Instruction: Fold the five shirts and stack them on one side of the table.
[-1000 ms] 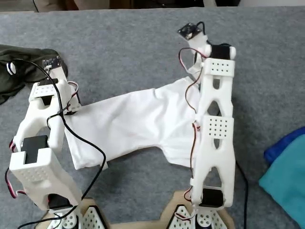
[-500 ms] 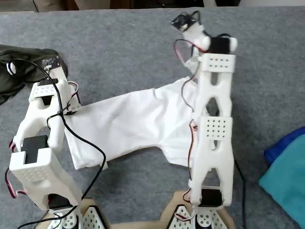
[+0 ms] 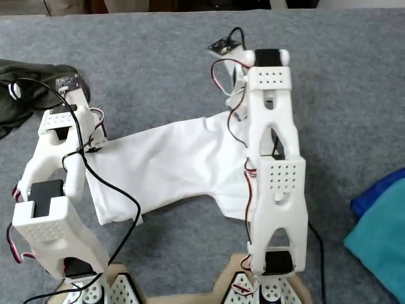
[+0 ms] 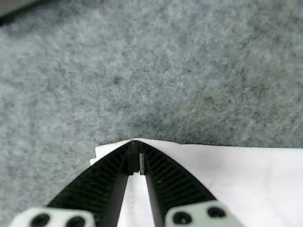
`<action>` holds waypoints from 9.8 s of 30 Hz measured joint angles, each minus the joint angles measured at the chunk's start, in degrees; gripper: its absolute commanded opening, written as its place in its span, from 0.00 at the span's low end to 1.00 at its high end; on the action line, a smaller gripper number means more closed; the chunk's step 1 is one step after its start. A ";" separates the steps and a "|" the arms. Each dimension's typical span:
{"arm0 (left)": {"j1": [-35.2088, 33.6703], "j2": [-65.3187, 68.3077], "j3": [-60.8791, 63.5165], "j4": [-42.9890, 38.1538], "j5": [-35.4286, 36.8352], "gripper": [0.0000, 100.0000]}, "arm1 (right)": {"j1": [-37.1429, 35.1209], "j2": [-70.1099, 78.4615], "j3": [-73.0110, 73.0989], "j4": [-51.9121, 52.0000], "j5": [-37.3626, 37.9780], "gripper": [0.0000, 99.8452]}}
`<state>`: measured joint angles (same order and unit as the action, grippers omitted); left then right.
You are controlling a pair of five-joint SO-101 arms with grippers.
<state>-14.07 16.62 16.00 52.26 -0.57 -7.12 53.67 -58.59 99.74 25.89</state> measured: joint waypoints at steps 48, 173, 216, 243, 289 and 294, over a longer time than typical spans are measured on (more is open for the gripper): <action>-4.22 -1.23 2.11 -1.58 -0.26 0.02 | 1.49 15.91 -19.43 -6.24 12.40 0.01; -6.33 -5.01 7.03 -6.77 -4.40 0.02 | -10.64 -74.29 111.91 -34.46 15.21 0.11; -6.33 -4.66 6.51 -6.77 -4.31 0.02 | -18.73 -69.36 114.02 -43.25 11.60 0.01; -6.42 -4.66 6.51 -6.77 -4.31 0.02 | -18.73 -81.05 113.32 -27.78 11.52 0.01; -6.42 -4.66 6.51 -6.77 -4.31 0.02 | -3.87 -47.38 63.47 -36.84 12.57 0.02; -6.42 -4.66 6.51 -6.77 -4.31 0.02 | -1.49 -29.54 46.59 -35.87 9.76 0.01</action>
<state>-20.48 11.96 22.51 45.49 -4.88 -8.62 24.13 -12.00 63.87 35.65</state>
